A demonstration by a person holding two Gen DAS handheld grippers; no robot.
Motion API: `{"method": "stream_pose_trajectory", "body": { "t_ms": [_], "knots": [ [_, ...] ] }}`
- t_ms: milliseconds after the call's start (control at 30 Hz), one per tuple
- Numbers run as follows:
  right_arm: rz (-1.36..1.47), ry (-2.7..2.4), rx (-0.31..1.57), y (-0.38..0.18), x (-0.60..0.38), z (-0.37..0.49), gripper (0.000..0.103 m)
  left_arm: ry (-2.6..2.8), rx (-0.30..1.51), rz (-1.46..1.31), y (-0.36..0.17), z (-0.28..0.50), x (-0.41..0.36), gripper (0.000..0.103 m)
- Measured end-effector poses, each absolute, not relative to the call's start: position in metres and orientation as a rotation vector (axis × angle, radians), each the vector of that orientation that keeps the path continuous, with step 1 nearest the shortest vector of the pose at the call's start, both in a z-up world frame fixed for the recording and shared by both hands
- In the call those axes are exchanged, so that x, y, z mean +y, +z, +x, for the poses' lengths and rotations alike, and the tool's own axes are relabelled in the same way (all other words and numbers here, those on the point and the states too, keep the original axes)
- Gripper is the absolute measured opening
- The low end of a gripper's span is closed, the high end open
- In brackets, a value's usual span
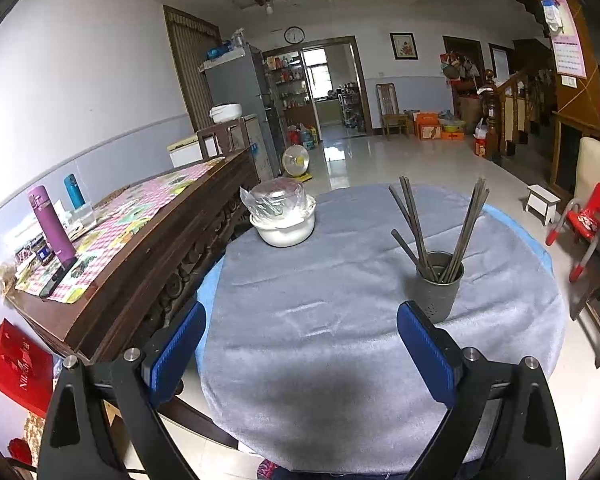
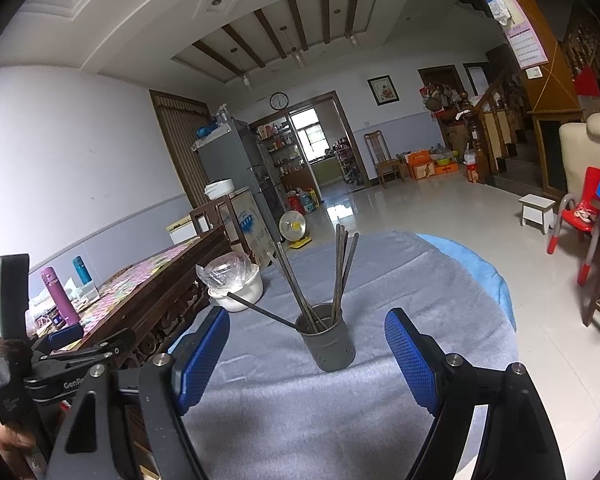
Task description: Organize utensils
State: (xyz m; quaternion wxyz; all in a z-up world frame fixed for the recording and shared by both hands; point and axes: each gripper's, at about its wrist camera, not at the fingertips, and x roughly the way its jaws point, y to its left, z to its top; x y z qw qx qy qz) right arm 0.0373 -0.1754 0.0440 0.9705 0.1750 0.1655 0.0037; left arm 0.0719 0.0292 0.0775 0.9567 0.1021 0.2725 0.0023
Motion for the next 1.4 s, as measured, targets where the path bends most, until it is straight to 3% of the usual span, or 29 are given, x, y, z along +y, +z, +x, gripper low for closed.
{"method": "stream_pose_trajectory", "body": {
  "t_ms": [700, 1400],
  "knots": [
    [0.354, 0.038, 0.359, 0.045, -0.164, 0.05, 0.083, 0.023, 0.561, 0.211, 0.074, 0.074, 0.032, 0.096],
    [0.326, -0.001, 0.449, 0.026, -0.146, 0.098, 0.083, -0.037, 0.657, 0.198, 0.049, 0.128, 0.04, 0.096]
  ]
}}
